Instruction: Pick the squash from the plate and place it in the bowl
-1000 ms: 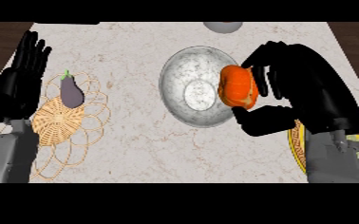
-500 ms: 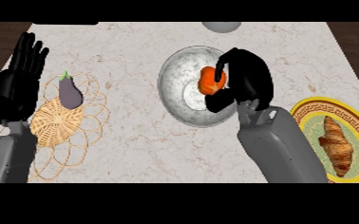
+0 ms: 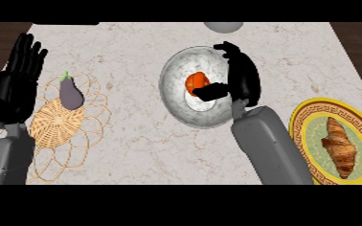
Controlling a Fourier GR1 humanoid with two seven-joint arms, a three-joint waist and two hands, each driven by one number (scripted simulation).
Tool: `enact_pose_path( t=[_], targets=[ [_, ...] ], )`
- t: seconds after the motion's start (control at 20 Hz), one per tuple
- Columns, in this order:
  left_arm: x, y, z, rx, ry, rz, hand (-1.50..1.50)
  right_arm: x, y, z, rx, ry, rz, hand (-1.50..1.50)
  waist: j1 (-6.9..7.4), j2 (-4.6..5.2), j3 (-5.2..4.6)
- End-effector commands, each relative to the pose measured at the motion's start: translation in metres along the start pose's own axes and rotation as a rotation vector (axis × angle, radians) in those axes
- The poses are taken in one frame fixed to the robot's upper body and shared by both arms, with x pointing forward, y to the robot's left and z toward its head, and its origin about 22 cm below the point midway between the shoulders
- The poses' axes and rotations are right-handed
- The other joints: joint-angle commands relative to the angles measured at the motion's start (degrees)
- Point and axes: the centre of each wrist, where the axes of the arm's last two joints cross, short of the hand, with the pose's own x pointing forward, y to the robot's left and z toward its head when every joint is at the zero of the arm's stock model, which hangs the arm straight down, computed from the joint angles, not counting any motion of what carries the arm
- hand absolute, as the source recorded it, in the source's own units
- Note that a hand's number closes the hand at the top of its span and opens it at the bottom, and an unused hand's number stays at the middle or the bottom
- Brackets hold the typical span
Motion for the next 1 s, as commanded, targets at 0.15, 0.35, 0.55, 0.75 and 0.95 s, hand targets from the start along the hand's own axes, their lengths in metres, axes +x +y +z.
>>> enact_pose_path(
  t=[0.15,0.35,0.55,0.75,0.95],
  targets=[
    [-0.01,-0.019,-0.003,0.007,0.005,0.0,0.0,-0.016,0.001,-0.008,-0.295,-0.096,-0.186,-1.5,-0.87,0.09,-0.01],
    [0.003,-0.001,0.007,0.011,0.018,-0.003,0.0,-0.033,-0.048,-0.012,-0.398,-0.034,-0.241,-1.5,-1.21,-0.41,-0.03],
    [-0.006,0.027,0.013,0.042,0.015,-0.022,0.0,-0.079,-0.088,0.01,-0.456,0.003,-0.343,-1.5,-1.8,-0.49,-0.02],
    [0.0,-0.008,0.004,0.031,0.024,-0.009,0.0,-0.109,-0.13,0.028,-0.471,-0.017,-0.393,-1.5,-1.94,-0.44,0.01],
    [0.002,0.016,0.003,0.037,0.009,-0.02,0.0,-0.155,-0.172,0.046,-0.482,-0.068,-0.425,-1.5,-1.97,-0.41,0.03]
  ],
)
